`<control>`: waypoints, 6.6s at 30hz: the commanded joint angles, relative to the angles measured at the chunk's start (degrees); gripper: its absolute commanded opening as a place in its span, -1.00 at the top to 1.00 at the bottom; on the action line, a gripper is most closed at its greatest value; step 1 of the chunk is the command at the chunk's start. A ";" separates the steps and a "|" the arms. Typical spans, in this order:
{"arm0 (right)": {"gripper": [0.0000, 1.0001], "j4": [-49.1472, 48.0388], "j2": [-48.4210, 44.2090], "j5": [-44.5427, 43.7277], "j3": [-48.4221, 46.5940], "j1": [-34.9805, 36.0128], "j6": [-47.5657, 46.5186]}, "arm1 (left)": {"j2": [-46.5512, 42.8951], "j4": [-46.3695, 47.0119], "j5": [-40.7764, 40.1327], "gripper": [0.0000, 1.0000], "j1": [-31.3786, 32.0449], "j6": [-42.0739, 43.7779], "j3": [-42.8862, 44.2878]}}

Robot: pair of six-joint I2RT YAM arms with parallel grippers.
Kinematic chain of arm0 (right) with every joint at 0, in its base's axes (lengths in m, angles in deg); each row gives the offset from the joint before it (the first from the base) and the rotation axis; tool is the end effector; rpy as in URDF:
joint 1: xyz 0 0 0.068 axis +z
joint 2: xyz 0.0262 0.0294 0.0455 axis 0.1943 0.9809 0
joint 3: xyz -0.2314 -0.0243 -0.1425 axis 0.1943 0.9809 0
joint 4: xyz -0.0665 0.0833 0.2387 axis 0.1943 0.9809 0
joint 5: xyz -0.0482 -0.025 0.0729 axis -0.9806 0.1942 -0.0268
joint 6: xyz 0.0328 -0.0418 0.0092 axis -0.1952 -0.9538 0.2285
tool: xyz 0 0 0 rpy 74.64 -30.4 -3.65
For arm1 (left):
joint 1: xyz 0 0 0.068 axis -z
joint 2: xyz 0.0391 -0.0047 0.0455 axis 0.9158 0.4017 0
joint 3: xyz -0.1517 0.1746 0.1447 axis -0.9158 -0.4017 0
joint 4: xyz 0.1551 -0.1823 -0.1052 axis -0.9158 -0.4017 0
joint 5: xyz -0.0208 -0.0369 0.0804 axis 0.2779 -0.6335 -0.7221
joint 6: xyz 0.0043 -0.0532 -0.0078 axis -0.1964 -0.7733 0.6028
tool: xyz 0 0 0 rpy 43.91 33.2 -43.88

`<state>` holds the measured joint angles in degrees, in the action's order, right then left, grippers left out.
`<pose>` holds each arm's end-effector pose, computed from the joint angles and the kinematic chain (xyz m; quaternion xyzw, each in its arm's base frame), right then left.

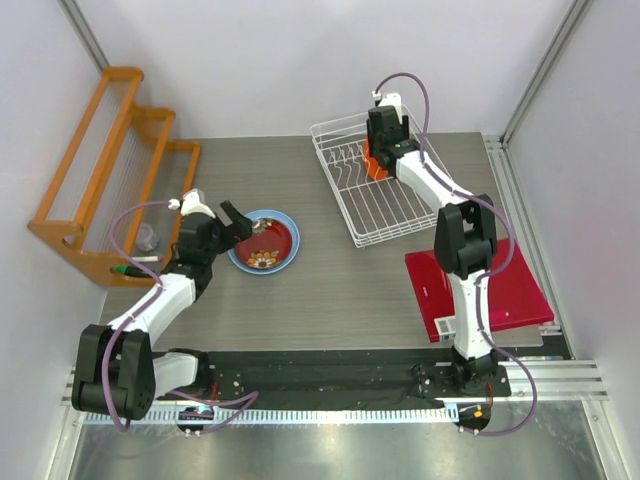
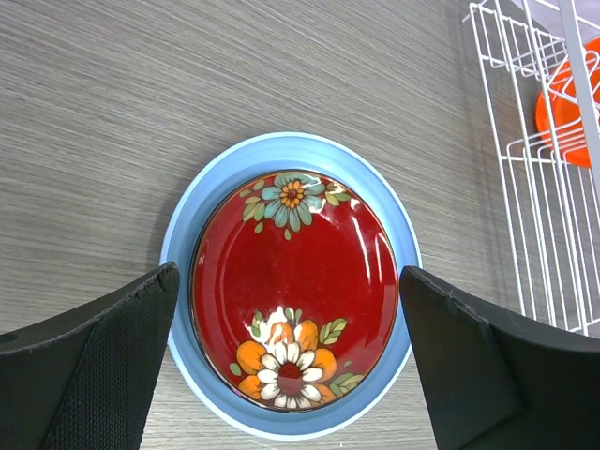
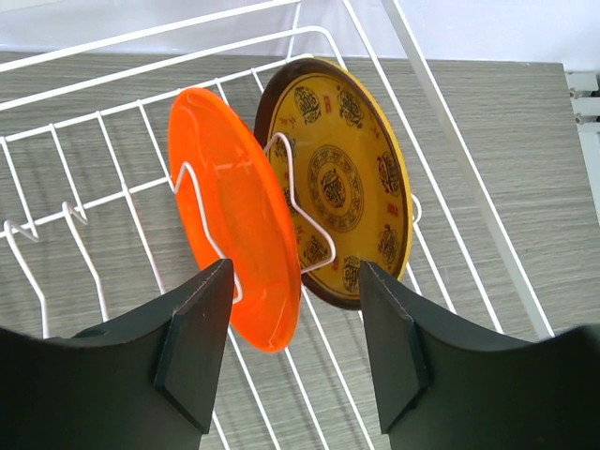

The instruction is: Unload the plates from the dish rack

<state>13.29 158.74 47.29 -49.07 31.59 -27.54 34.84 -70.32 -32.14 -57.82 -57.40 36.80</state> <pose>0.4909 0.1638 0.2684 -0.0103 0.8525 -0.1251 0.5074 0.2512 -0.0357 0.2155 -0.2120 0.8142 -0.1853 0.5078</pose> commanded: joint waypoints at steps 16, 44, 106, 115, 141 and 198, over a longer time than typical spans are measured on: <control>0.91 0.32 8.15 1.46 -12.20 -1.40 -4.13 | 0.13 0.18 1.45 -0.99 -0.23 1.53 1.61; 0.98 -1.88 -22.43 -0.77 12.93 5.10 1.30 | 0.92 2.02 11.44 -0.99 -0.05 -0.48 4.68; -0.21 -13.58 -32.63 38.67 37.55 8.01 26.56 | 1.12 11.03 11.84 1.00 1.27 -5.33 0.99; -0.24 -6.01 -35.53 26.16 32.36 3.53 19.78 | 0.39 1.42 0.31 1.00 1.18 -2.07 0.20; -0.31 1.02 -5.14 3.23 -0.50 -4.65 4.84 | 9.89 2.38 -1.37 -0.09 1.26 -1.54 1.17; 0.98 -3.28 -19.61 -9.11 10.61 -0.87 -0.37 | -1.97 -2.81 9.08 -0.99 1.18 1.63 6.00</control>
<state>10.23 148.46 34.83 -44.21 30.76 -34.25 35.52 -75.72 -27.51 -56.53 -55.52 41.41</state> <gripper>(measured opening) 0.122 0.994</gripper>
